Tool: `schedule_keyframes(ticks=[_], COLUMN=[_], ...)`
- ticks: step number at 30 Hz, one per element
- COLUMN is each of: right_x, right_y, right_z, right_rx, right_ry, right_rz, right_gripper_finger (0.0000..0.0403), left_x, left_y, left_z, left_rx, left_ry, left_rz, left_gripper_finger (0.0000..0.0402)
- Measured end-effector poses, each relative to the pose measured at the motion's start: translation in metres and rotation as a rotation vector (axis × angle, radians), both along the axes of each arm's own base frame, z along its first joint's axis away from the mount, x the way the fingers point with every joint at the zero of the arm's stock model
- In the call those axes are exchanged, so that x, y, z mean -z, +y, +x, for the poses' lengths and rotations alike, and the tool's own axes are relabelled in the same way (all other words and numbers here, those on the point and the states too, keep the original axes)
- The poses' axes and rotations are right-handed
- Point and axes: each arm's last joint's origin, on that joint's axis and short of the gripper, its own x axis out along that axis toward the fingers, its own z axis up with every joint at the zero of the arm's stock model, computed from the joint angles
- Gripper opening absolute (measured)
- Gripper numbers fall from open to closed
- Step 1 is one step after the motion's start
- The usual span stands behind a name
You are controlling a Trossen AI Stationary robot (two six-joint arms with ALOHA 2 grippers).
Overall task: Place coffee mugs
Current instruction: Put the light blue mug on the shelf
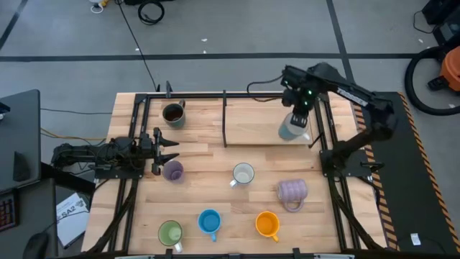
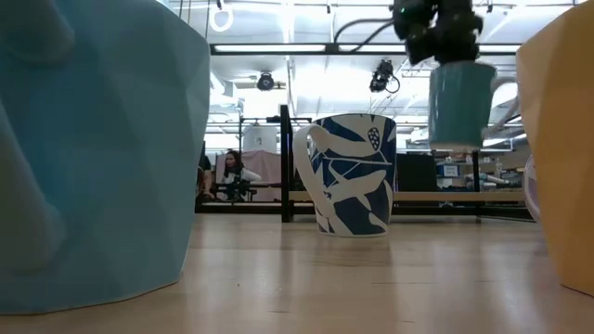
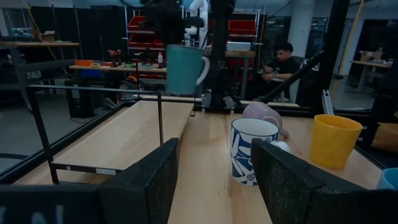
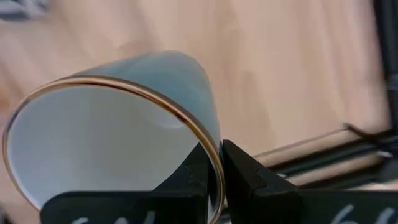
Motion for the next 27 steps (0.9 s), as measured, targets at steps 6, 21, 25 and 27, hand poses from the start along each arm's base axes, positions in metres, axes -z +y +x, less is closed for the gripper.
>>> schedule_keyframes(ticks=[6, 21, 25, 27], right_x=[-0.015, 0.014, 0.02, 0.021], right_y=[-0.04, -0.115, -0.125, -0.129], right_z=[0.006, 0.004, -0.002, -0.005], right_rx=[-0.062, -0.025, 0.004, 0.019], right_ry=[0.006, 0.162, 0.182, 0.185], right_rz=[-0.104, -0.106, -0.088, -0.084], right_gripper_finger=[0.0032, 0.0032, 0.0032, 0.0032], left_x=[0.0, 0.0, 0.0, 0.0], left_y=[0.0, 0.0, 0.0, 0.0], left_z=[0.0, 0.0, 0.0, 0.0], left_rx=[0.0, 0.0, 0.0, 0.0], left_ry=[0.0, 0.0, 0.0, 0.0], left_rz=[0.0, -0.001, -0.001, -0.001], left_gripper_finger=[0.0206, 0.0206, 0.0206, 0.0206])
